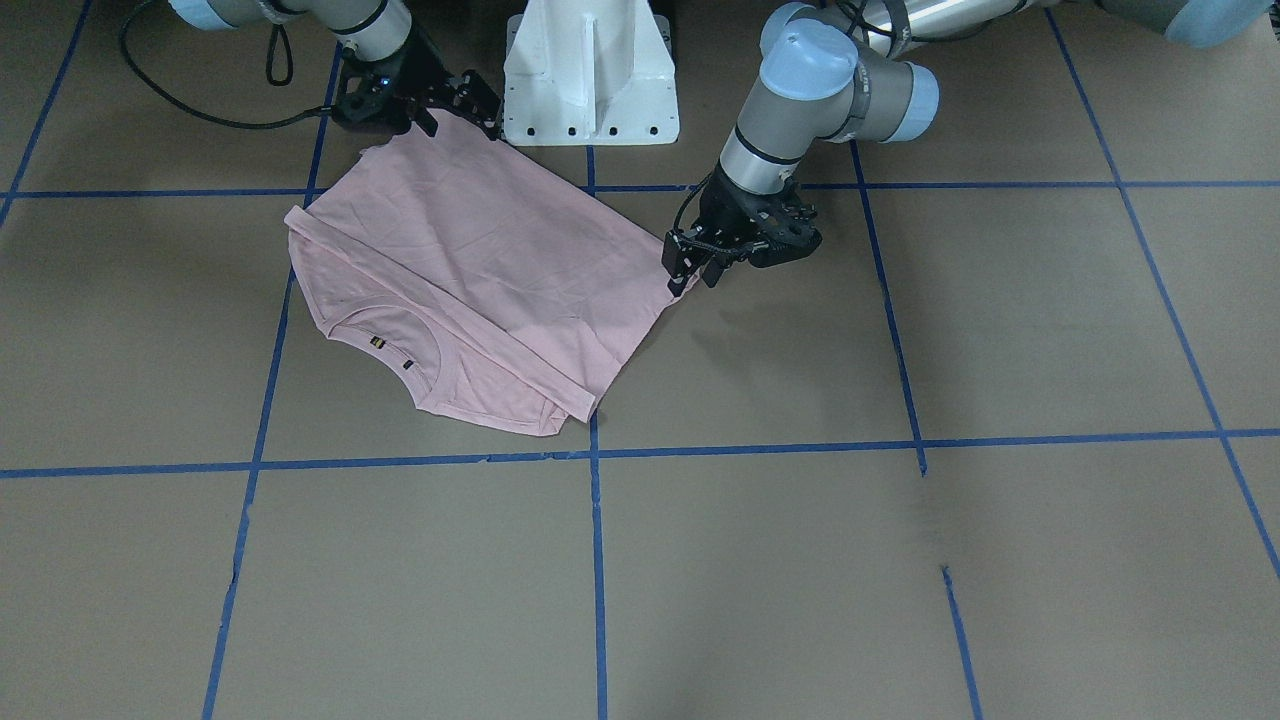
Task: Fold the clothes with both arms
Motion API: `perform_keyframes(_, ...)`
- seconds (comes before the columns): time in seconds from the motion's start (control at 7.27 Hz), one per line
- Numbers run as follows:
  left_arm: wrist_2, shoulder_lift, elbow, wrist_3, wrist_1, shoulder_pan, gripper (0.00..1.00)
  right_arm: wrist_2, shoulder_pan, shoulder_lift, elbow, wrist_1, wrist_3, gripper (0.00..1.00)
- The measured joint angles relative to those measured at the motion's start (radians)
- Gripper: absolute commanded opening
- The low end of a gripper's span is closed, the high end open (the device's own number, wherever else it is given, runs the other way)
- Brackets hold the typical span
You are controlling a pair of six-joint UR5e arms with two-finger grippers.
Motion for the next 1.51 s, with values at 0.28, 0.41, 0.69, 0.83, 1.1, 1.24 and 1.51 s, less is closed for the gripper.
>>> perform_keyframes(0.28,0.0,0.004,0.005,0.0,0.039,0.026,0.62,-0.004,0.044,0.006,-0.007,0.001,-0.003,1.0)
perform_keyframes(0.41,-0.001,0.001,0.007,0.0,0.055,0.03,0.62,-0.011,0.057,0.006,-0.008,0.001,-0.003,1.0)
perform_keyframes(0.69,-0.002,-0.003,0.018,0.0,0.065,0.038,0.52,-0.046,0.063,0.006,-0.009,0.001,-0.004,1.0)
perform_keyframes(0.83,-0.002,-0.004,0.021,-0.001,0.066,0.043,0.21,-0.055,0.064,0.006,-0.01,0.001,-0.004,1.0)
perform_keyframes(1.1,-0.002,-0.003,0.024,0.0,0.067,0.045,0.0,-0.061,0.066,0.006,-0.011,0.001,-0.003,1.0)
perform_keyframes(1.24,-0.002,0.001,0.024,0.0,0.069,0.046,0.0,-0.062,0.068,0.006,-0.012,0.001,-0.002,1.0)
perform_keyframes(1.51,-0.001,0.002,0.014,0.002,0.09,0.044,0.0,-0.061,0.069,0.007,-0.013,0.001,-0.001,1.0)
